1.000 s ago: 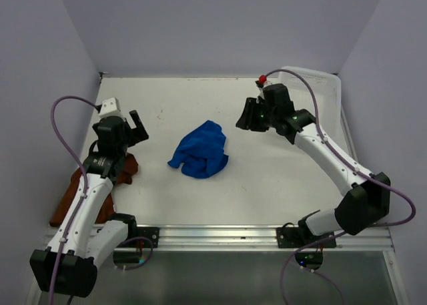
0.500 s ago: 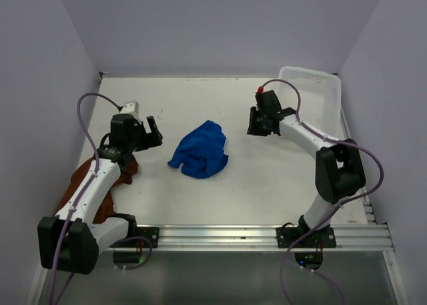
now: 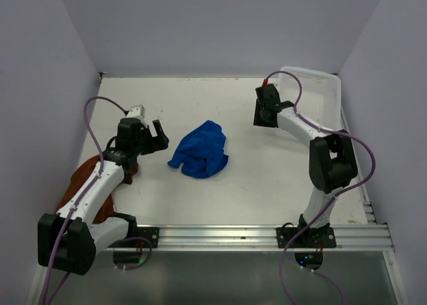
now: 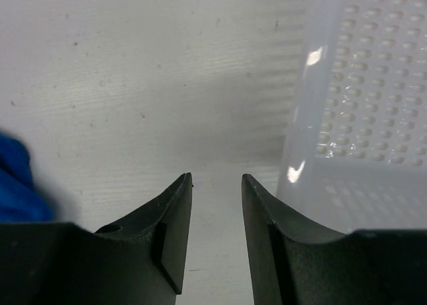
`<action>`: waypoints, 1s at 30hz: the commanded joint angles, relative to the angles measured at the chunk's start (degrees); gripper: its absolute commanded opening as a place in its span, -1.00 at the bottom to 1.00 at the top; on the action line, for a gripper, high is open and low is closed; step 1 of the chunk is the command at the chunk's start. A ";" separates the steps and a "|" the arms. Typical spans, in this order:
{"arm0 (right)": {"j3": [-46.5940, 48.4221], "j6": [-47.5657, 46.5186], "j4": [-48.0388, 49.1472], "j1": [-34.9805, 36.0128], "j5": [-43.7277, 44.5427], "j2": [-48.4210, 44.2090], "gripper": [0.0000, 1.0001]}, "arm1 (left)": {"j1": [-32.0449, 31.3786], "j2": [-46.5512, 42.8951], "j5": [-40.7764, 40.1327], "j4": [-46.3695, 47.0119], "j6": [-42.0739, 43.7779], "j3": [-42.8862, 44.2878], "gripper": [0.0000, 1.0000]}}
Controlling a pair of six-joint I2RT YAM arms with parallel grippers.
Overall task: Roll the towels
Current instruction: Flatten the towel
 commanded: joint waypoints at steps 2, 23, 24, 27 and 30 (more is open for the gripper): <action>1.61 -0.81 -0.01 -3.04 4.38 -0.73 -0.20 | -2.32 0.58 -0.91 3.96 -2.37 -1.61 0.92; -7.26 2.26 3.68 -5.24 -19.87 -10.22 -0.24 | -4.27 0.67 -1.44 10.29 -12.04 -12.33 0.68; -7.62 2.52 4.03 -5.15 -21.62 -10.40 -0.24 | -4.35 1.28 -1.09 11.16 -12.13 -12.68 0.67; -8.67 3.23 4.38 -4.63 -23.30 -11.36 -0.24 | -4.27 2.51 -0.13 12.75 -13.18 -13.83 0.64; -9.55 3.58 5.17 -4.28 -24.97 -11.98 -0.24 | -4.35 4.09 1.81 15.73 -14.49 -14.79 0.61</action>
